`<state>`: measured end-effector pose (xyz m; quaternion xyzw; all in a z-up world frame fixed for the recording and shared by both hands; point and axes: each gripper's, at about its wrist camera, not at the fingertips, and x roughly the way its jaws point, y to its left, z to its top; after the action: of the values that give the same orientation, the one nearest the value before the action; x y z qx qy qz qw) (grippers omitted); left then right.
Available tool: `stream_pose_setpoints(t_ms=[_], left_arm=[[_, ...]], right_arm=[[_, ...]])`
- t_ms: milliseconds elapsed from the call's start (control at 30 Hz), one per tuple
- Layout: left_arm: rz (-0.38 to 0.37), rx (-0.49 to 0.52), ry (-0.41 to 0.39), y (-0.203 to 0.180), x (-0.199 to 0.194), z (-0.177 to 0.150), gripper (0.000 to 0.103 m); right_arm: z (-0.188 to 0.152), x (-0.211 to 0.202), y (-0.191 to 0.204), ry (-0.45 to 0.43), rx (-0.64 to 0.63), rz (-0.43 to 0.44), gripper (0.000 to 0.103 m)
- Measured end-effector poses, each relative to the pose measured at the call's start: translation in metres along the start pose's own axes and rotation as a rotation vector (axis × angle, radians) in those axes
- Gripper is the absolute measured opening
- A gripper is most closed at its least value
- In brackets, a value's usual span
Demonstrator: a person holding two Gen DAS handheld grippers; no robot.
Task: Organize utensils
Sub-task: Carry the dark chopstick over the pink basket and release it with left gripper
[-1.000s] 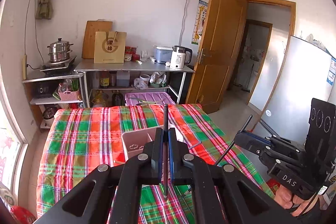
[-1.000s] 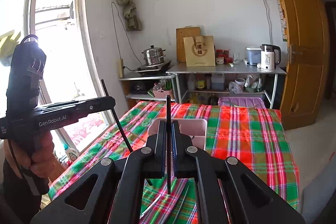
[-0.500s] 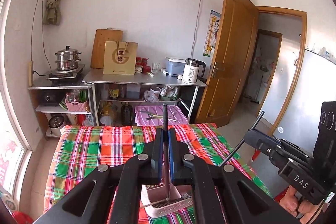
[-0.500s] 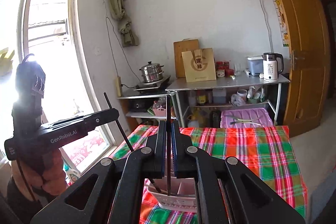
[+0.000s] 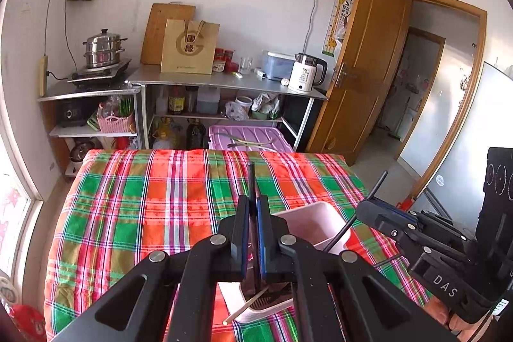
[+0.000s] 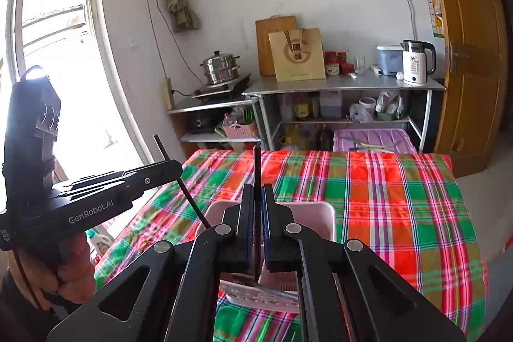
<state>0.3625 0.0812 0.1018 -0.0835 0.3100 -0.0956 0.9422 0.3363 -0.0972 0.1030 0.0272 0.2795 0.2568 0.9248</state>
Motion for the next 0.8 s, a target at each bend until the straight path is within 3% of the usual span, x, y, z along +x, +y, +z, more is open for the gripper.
stream_pose_setpoints(t_ms=[333,433,500,567,800], left_arm=[[0.027,-0.004,0.037,0.004,0.004,0.000,0.005],[0.036,-0.009,0.016,0.003,-0.006,0.005,0.011],[0.039,-0.014,-0.006,0.001,-0.016,0.009,0.024],[0.042,-0.016,-0.033,0.000,-0.029,0.013,0.028],[0.047,-0.045,-0.089,0.001,-0.066,0.010,0.029]], right_arm=[[-0.001,-0.003,0.002,0.035,-0.026,-0.025,0.005],[0.004,-0.011,0.003,0.016,-0.027,-0.033,0.009],[0.006,-0.018,0.003,0.002,-0.031,-0.032,0.014],[0.007,-0.026,0.004,-0.012,-0.038,-0.038,0.014],[-0.001,-0.050,-0.003,-0.034,-0.037,-0.051,0.017]])
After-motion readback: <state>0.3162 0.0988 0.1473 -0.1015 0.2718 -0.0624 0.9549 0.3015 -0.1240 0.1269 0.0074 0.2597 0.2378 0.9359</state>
